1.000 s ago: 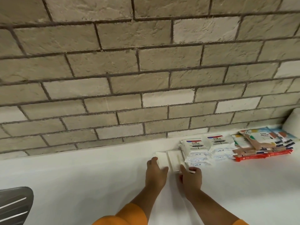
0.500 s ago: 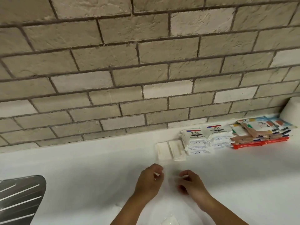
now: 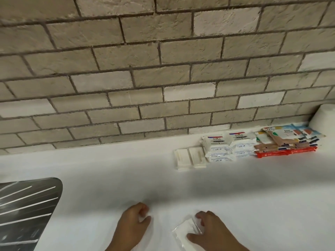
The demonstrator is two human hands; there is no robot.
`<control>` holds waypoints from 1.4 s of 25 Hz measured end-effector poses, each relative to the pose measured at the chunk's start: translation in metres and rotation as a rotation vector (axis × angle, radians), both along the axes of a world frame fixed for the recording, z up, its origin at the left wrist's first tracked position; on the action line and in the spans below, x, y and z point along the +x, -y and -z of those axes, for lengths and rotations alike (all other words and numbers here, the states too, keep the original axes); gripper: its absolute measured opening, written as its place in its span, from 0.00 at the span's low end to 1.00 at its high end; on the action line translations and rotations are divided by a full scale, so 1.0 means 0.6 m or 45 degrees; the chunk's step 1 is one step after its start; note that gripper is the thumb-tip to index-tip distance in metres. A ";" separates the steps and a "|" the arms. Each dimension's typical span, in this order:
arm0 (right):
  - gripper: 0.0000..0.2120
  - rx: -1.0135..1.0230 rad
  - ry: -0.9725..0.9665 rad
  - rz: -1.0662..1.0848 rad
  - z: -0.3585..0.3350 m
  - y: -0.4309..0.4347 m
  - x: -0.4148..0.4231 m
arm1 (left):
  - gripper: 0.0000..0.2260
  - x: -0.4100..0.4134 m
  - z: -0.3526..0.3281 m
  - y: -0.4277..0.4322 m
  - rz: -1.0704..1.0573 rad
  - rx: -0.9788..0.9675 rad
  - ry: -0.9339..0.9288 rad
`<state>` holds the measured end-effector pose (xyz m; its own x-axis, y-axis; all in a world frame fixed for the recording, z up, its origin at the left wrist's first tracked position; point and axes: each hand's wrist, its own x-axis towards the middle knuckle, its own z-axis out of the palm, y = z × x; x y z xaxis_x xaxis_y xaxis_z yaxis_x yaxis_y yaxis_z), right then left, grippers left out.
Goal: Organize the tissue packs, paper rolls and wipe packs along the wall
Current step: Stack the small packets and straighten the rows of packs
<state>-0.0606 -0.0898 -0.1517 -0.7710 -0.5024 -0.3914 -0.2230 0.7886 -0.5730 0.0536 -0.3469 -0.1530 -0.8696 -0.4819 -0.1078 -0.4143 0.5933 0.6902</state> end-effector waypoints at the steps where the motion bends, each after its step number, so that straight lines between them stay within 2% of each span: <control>1: 0.39 0.012 -0.001 -0.005 0.002 0.001 0.009 | 0.09 0.017 0.002 0.003 -0.056 -0.007 0.021; 4: 0.38 0.082 -0.049 -0.047 0.004 0.005 0.026 | 0.06 0.055 -0.001 0.007 -0.186 -0.075 0.085; 5: 0.35 0.099 -0.065 -0.054 0.005 0.006 0.029 | 0.10 0.064 -0.004 0.010 -0.208 -0.173 0.162; 7: 0.31 0.095 -0.064 -0.024 0.004 0.007 0.032 | 0.26 0.080 -0.011 0.017 -0.251 -0.356 0.462; 9: 0.28 0.088 -0.045 0.035 -0.001 0.005 0.030 | 0.40 0.092 -0.015 0.025 -0.304 -0.305 0.681; 12: 0.23 0.187 -0.076 0.013 -0.009 0.001 0.030 | 0.45 0.111 -0.011 0.032 -0.240 -0.049 0.665; 16: 0.23 0.280 -0.084 -0.051 -0.011 0.001 0.029 | 0.40 0.122 -0.005 0.032 -0.165 0.065 0.595; 21: 0.20 0.230 -0.039 -0.055 -0.015 -0.002 0.026 | 0.35 0.114 -0.002 0.008 -0.341 0.064 0.509; 23: 0.16 0.158 -0.069 0.003 -0.015 -0.005 0.026 | 0.34 0.104 -0.001 -0.004 -0.410 -0.034 0.487; 26: 0.12 0.021 0.048 0.131 -0.008 -0.011 0.023 | 0.30 0.094 0.003 -0.014 -0.408 -0.081 0.472; 30: 0.15 -0.015 0.077 0.155 -0.006 -0.018 0.024 | 0.21 0.087 0.003 -0.014 -0.356 -0.073 0.497; 33: 0.18 -0.159 0.205 0.276 -0.001 -0.021 0.022 | 0.16 0.091 0.009 -0.015 -0.329 -0.044 0.457; 35: 0.17 -0.300 0.298 0.402 0.003 -0.024 0.019 | 0.10 0.096 0.019 -0.016 -0.332 -0.025 0.380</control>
